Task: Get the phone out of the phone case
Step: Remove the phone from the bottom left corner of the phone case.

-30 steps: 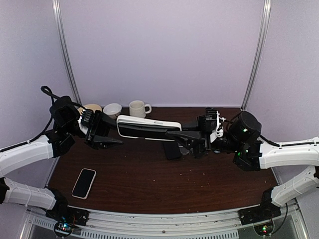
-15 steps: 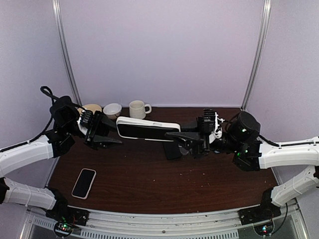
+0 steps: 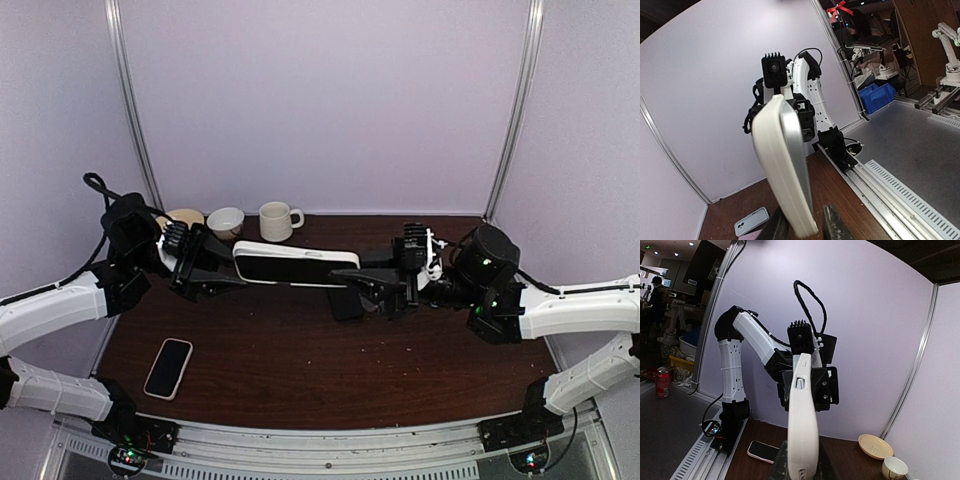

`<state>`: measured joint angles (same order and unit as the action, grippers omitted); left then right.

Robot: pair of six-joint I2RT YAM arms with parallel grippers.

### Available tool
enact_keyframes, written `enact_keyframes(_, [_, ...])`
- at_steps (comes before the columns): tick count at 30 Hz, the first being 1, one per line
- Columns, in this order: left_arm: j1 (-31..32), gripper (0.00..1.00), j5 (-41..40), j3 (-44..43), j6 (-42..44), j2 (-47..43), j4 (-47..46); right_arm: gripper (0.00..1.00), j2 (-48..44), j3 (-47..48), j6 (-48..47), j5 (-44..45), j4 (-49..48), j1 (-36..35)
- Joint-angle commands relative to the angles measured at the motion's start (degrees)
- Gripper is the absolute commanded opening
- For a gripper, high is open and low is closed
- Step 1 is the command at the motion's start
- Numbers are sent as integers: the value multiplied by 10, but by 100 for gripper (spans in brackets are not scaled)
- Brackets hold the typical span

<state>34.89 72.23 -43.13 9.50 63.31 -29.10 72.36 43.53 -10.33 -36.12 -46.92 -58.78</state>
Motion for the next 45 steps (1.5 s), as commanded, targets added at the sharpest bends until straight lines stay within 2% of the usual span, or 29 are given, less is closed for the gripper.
enact_keyframes(1, [7, 25, 12, -8, 33, -1, 37, 0, -3, 1, 8, 9, -50, 1])
enact_keyframes(9, [11, 20, 35, -21, 121, -18, 138, 0, -4, -2, 52, -16, -52, 6])
enact_keyframes(12, [12, 17, 39, -22, 134, -23, 150, 0, 1, -7, 69, -38, -52, 8])
enact_keyframes(24, [15, 15, 39, -25, 157, -28, 171, 0, 15, -6, 92, -58, -56, 7])
enact_keyframes(37, [15, 9, 30, -31, 198, -30, 203, 0, 4, 5, 103, -162, 34, 8])
enact_keyframes(45, [26, 7, 21, -33, 267, -32, 265, 0, 17, 6, 154, -204, 17, 7])
